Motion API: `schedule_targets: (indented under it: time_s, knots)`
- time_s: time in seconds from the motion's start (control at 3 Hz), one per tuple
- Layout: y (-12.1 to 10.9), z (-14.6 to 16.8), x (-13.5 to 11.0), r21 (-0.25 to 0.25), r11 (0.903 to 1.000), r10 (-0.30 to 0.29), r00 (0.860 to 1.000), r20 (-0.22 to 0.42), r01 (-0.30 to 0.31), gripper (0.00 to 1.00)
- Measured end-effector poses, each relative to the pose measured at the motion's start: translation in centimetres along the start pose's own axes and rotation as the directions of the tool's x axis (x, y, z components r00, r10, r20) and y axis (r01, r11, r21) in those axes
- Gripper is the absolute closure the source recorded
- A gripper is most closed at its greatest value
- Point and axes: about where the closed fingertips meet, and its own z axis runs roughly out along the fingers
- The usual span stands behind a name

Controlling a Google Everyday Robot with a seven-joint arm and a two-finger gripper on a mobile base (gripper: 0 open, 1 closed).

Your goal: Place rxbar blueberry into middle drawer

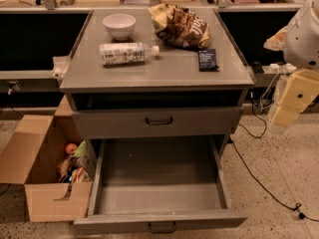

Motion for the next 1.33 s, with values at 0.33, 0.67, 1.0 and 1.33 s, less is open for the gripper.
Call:
schedule_targets:
  time_s: [0.33,0.67,1.0,1.33]
  knots:
    - [0.0,0.0,0.0,0.0,1.0,0.0,1.0,0.0,0.0,0.0]
    - [-2.6,1.0,-0.7,0.032,0.9971,0.069,0.997,0.017,-0.069,0.0]
    - [-7.9,3.7,-2.5,0.05,0.9769,0.201,0.973,0.116,-0.208,0.0]
    - [-13.3,7.8,-4.3,0.002,0.9286,0.361,0.903,0.232,-0.371,0.0]
